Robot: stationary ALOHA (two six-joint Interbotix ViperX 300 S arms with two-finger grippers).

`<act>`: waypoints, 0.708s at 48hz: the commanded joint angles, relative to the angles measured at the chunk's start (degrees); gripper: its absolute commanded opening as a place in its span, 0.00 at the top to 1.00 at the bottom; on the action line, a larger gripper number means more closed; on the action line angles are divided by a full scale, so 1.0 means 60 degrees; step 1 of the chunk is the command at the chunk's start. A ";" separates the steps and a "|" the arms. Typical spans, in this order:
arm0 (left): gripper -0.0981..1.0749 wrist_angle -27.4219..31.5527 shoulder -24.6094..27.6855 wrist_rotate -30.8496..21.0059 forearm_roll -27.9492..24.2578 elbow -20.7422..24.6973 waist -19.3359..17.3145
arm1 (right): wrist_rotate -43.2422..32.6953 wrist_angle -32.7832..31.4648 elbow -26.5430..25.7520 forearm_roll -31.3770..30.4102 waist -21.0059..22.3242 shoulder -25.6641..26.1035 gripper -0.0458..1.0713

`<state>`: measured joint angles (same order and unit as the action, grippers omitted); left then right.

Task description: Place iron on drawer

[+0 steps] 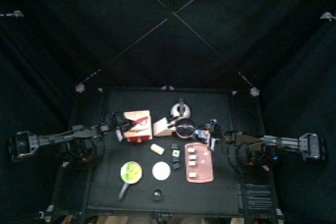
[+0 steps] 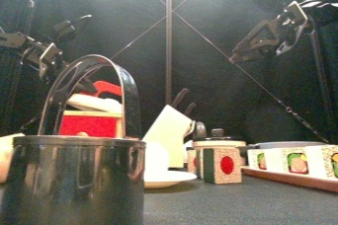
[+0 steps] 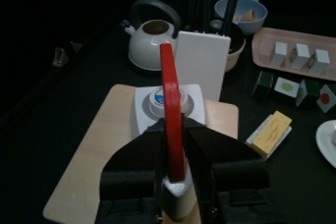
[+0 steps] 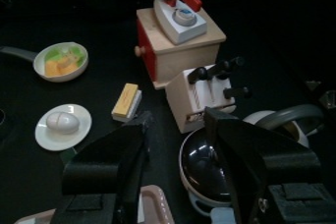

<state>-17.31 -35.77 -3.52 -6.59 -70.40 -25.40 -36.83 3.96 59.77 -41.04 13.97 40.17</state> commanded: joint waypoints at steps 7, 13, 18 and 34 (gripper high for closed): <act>0.18 -0.0190 0.0015 0.0015 0.0103 0.0322 0.0073 | 0.0015 0.0073 -0.0088 0.0000 0.0059 0.0029 0.22; 0.18 -0.0352 -0.0015 0.0015 0.0117 0.0425 0.0146 | 0.0015 0.0059 -0.0088 0.0000 0.0059 0.0029 0.22; 0.18 -0.0381 -0.0015 0.0015 0.0117 0.0542 0.0293 | 0.0015 0.0073 -0.0088 -0.0015 0.0059 0.0029 0.22; 0.18 -0.0571 -0.0161 0.0000 0.0205 0.0645 0.0498 | 0.0015 0.0059 -0.0088 -0.0015 0.0059 0.0029 0.22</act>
<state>-19.86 -36.56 -3.52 -5.45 -68.20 -22.94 -36.83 3.96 59.77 -41.13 14.15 40.17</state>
